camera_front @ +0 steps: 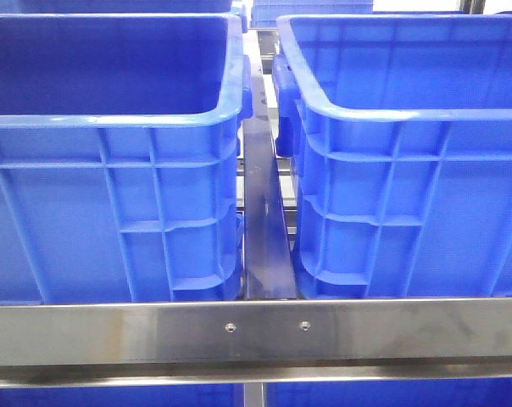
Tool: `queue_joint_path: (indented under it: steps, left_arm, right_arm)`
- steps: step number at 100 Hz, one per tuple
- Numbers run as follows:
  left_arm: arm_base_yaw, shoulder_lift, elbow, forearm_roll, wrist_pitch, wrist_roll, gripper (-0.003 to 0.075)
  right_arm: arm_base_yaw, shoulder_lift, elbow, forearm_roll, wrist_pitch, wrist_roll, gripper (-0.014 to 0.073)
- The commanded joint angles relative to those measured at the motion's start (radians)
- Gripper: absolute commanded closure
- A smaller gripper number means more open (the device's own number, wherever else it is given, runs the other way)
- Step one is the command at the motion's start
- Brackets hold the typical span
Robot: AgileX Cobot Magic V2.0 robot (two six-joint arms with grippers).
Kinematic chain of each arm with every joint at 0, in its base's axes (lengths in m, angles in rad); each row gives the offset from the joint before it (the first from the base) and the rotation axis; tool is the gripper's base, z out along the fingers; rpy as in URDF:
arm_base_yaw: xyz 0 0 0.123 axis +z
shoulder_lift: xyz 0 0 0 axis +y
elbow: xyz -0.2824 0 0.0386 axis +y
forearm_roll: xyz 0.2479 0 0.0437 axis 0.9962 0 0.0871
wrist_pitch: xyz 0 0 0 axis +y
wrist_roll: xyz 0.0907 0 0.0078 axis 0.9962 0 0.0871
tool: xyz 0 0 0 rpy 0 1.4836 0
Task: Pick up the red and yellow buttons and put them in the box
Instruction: 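Lower the left gripper onto a red-capped push button in the button crate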
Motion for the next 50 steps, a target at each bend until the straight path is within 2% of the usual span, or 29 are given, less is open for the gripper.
queue_joint_path:
  steps: [1, 8, 23, 30, 50]
  left_arm:
    - [0.001, 0.123, -0.123, 0.001, -0.01, -0.009, 0.0661]
    - [0.001, 0.202, -0.179, 0.001, -0.006, -0.009, 0.0543]
    - [0.001, 0.388, -0.301, 0.002, -0.003, -0.009, 0.0195]
    - [0.001, 0.461, -0.361, 0.002, 0.026, -0.009, 0.0139]
    - [0.001, 0.721, -0.545, 0.003, 0.165, -0.009, 0.0136]
  right_arm:
    - [-0.002, -0.024, -0.017, -0.002, -0.074, -0.004, 0.0652]
    - [-0.002, -0.024, -0.017, -0.002, -0.074, -0.004, 0.0652]
    - [-0.002, -0.024, -0.017, -0.002, -0.074, -0.004, 0.0652]
    - [-0.002, -0.024, -0.017, -0.002, -0.074, -0.004, 0.0652]
    - [-0.002, -0.024, -0.017, -0.002, -0.074, -0.004, 0.0652]
